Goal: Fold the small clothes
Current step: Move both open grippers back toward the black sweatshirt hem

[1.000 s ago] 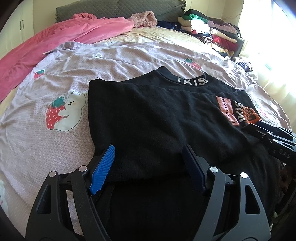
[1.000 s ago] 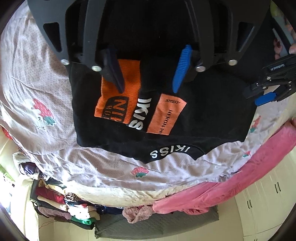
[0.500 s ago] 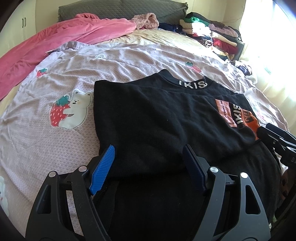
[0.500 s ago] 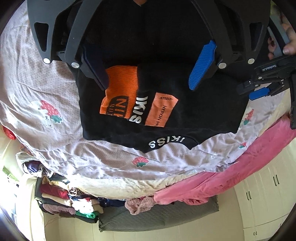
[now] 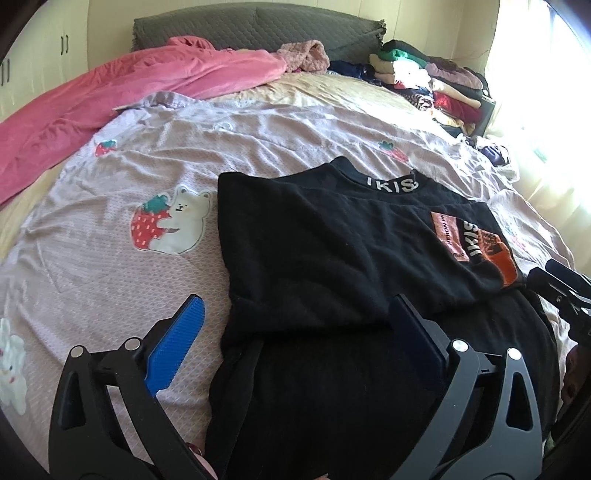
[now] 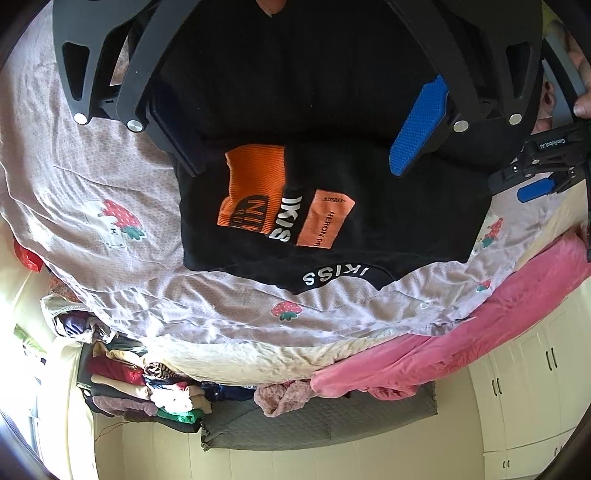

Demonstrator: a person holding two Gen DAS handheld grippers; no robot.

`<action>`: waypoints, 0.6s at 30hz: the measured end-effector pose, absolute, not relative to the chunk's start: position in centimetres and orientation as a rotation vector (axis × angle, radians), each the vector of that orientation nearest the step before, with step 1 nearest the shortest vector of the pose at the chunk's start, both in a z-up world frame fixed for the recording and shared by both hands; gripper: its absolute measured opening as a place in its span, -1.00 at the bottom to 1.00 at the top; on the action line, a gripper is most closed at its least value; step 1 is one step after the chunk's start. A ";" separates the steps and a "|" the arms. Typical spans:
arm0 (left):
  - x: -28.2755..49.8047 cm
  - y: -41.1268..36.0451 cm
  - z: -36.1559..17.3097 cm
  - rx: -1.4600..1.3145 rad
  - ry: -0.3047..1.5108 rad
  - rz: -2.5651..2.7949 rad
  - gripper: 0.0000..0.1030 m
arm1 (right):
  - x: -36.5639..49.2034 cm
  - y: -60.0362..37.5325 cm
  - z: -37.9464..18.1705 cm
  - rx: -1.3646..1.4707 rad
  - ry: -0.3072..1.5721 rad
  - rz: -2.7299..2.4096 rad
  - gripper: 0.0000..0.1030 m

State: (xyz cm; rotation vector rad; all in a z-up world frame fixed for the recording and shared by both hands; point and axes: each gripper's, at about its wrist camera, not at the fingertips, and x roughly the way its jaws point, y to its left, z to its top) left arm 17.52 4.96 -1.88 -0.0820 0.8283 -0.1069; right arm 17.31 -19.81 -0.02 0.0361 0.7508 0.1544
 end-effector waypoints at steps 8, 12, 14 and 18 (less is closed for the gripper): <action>14.9 5.3 -1.2 -0.048 0.793 -0.091 0.82 | 15.7 -20.9 0.7 0.043 0.734 0.153 0.92; 14.1 5.6 -1.1 -0.041 0.788 -0.080 0.82 | 14.9 -21.4 1.1 0.040 0.727 0.140 0.92; 13.6 5.6 -1.0 -0.040 0.787 -0.081 0.82 | 14.6 -21.6 1.3 0.033 0.723 0.131 0.92; 12.7 5.7 -1.1 -0.032 0.792 -0.085 0.82 | 13.8 -22.1 1.8 0.015 0.715 0.119 0.92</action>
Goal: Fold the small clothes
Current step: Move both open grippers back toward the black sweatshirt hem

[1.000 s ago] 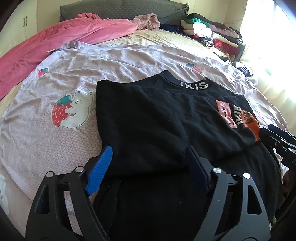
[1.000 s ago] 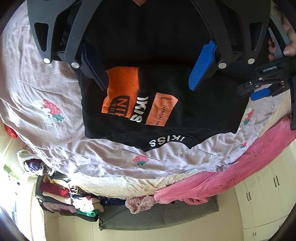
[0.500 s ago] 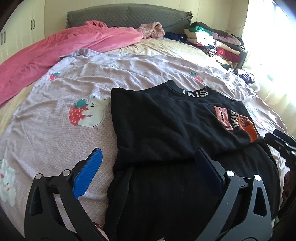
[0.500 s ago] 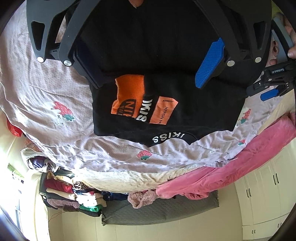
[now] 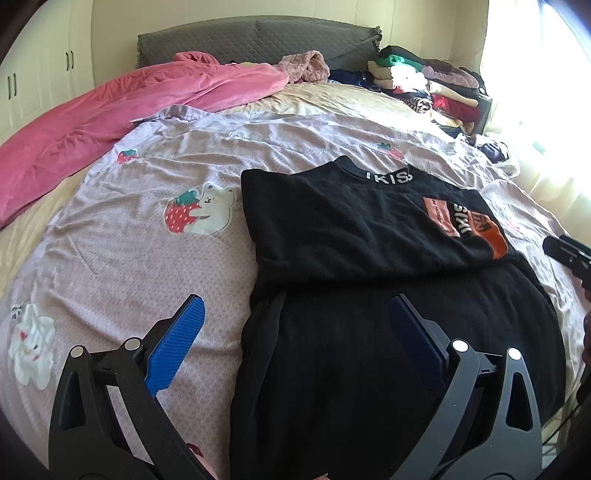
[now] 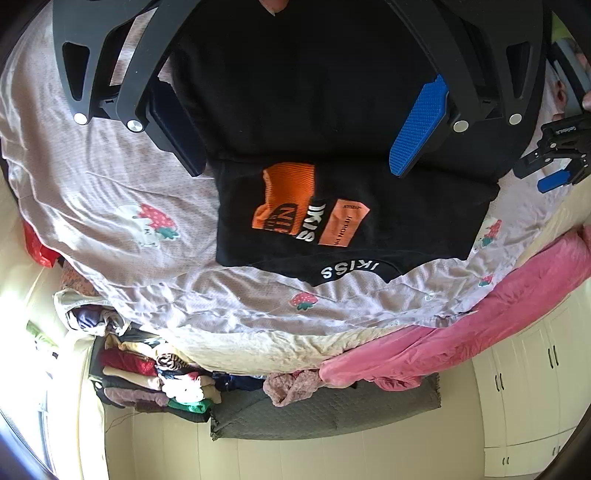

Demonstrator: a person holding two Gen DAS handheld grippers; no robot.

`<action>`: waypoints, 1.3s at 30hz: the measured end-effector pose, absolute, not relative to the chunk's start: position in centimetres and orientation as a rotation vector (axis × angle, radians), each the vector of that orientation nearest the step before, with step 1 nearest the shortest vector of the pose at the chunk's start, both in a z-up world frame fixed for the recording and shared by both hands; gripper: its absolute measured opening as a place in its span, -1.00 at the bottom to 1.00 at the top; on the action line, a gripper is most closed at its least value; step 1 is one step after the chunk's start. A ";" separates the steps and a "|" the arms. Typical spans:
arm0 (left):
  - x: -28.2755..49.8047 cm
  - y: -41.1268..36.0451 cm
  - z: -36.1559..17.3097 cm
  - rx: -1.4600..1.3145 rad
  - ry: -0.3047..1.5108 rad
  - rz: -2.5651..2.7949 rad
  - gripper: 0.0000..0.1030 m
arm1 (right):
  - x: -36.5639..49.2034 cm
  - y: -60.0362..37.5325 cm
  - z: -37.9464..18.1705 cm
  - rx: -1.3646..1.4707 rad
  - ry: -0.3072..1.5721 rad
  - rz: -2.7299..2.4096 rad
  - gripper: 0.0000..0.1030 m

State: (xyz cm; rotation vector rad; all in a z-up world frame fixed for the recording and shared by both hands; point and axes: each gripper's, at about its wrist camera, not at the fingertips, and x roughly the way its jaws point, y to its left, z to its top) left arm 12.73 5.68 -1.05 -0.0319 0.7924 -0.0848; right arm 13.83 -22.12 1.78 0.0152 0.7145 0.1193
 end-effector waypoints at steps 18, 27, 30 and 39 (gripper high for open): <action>8.5 7.0 -0.4 -0.033 0.821 -0.088 0.82 | 9.8 -24.3 2.7 0.011 0.695 0.104 0.92; 6.2 9.3 -0.9 -0.061 0.867 -0.077 0.82 | 7.7 -25.4 2.5 0.019 0.699 0.092 0.92; 5.7 9.7 -1.2 -0.077 0.882 -0.086 0.82 | 6.9 -25.7 2.4 0.018 0.702 0.091 0.92; 3.7 10.6 -2.1 -0.099 0.922 -0.093 0.82 | 4.6 -26.8 1.5 0.011 0.728 0.086 0.92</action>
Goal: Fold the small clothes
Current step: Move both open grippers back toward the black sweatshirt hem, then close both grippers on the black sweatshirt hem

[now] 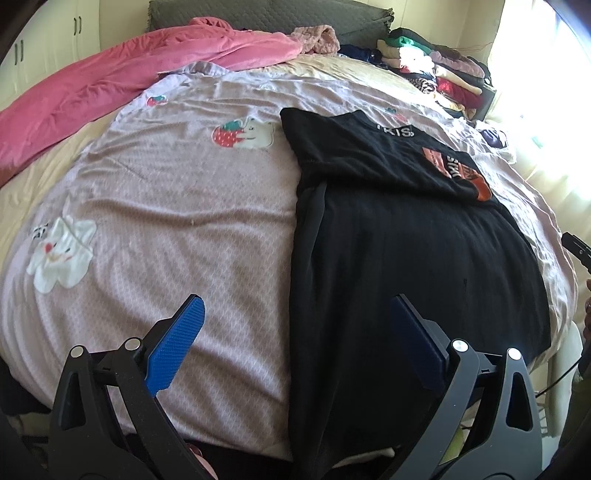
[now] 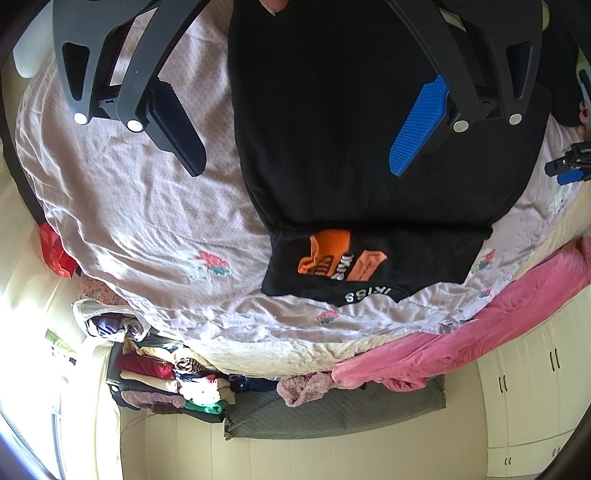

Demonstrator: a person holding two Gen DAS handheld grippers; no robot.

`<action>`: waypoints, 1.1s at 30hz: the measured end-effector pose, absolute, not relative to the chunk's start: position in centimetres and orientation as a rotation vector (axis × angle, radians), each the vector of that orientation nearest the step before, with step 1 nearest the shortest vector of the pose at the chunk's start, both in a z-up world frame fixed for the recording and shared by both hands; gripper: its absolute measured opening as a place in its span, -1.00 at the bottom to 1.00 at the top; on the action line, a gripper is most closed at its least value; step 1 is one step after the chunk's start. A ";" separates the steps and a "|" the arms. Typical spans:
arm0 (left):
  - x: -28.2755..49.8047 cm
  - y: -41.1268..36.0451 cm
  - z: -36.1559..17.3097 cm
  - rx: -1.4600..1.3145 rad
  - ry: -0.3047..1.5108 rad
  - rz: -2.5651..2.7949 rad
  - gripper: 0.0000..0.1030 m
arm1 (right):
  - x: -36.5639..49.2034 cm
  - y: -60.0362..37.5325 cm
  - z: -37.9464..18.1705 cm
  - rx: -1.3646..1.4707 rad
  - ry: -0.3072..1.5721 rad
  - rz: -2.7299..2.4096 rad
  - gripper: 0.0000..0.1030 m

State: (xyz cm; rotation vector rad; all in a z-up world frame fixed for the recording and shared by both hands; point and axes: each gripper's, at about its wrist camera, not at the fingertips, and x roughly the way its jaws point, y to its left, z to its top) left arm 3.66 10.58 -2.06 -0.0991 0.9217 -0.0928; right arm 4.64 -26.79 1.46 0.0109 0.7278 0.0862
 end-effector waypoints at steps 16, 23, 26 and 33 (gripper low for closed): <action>2.1 9.7 -4.9 -0.094 1.026 -0.141 0.30 | 1.6 -30.2 -2.8 0.041 0.826 0.047 0.91; 1.5 9.1 -5.8 -0.083 1.059 -0.154 0.10 | 1.2 -29.9 -4.2 0.049 0.856 0.095 0.90; 1.3 8.9 -6.3 -0.083 1.076 -0.159 0.02 | 1.0 -29.8 -4.7 0.062 0.867 0.117 0.88; 1.1 8.8 -6.4 -0.088 1.080 -0.188 -0.33 | 1.4 -29.6 -6.0 0.055 0.927 0.146 0.16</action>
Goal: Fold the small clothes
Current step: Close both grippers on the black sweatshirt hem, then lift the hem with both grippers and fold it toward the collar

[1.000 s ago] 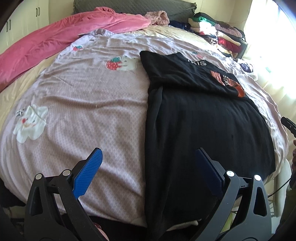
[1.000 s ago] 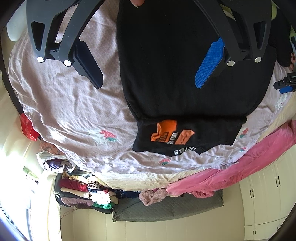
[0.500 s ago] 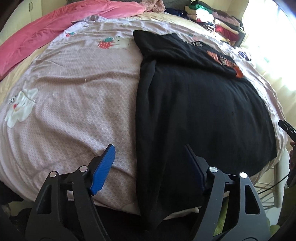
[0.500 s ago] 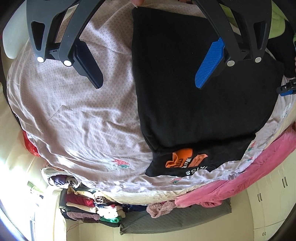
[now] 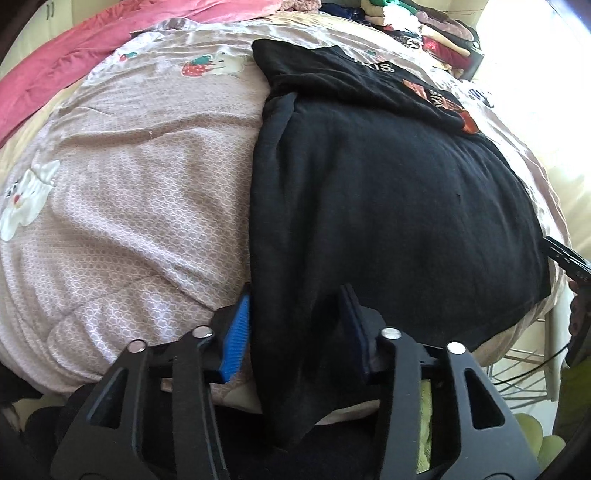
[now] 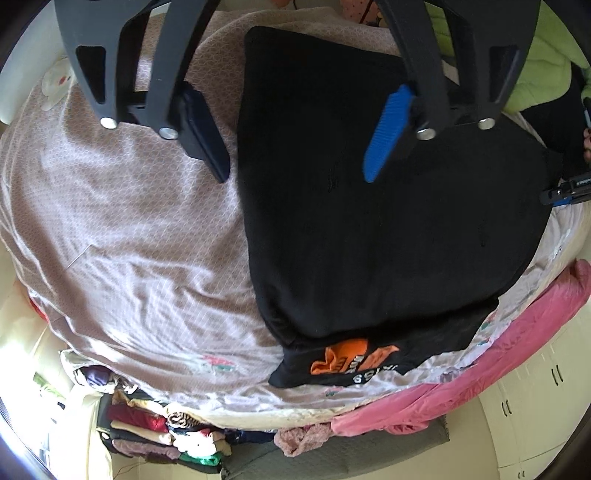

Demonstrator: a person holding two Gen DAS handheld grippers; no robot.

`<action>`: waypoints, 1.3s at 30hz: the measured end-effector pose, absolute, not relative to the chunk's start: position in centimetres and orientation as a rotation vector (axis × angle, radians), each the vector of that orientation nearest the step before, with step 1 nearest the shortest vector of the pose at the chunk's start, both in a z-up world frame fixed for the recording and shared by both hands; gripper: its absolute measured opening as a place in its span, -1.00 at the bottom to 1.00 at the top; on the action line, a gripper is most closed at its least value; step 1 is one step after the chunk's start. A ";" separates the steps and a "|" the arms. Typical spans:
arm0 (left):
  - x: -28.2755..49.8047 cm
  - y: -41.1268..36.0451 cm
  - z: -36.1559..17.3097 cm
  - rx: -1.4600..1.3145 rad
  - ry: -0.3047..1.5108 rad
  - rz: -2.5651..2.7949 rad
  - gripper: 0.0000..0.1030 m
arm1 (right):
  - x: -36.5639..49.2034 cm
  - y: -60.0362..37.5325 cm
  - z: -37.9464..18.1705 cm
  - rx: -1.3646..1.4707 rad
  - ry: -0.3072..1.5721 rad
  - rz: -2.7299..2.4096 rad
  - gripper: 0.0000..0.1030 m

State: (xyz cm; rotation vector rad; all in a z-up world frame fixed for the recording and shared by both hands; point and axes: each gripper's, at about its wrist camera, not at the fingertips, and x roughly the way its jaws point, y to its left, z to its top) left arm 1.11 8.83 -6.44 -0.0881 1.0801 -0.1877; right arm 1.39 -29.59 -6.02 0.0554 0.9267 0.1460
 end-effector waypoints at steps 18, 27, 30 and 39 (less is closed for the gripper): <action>0.4 8.8 -6.1 -0.109 1.059 -0.201 -0.87 | 2.4 -30.8 -7.1 0.112 0.943 0.154 -0.32; 0.6 8.4 -6.7 -0.089 1.082 -0.198 -0.78 | 2.1 -30.5 -7.0 0.056 0.944 0.172 -0.58; 0.6 8.2 -6.8 -0.084 1.084 -0.198 -0.77 | 2.2 -30.8 -7.6 0.074 0.950 0.167 -0.50; 0.1 7.6 -5.6 -0.032 1.033 -0.200 -0.94 | 1.7 -30.6 -5.8 0.069 0.904 0.221 -0.84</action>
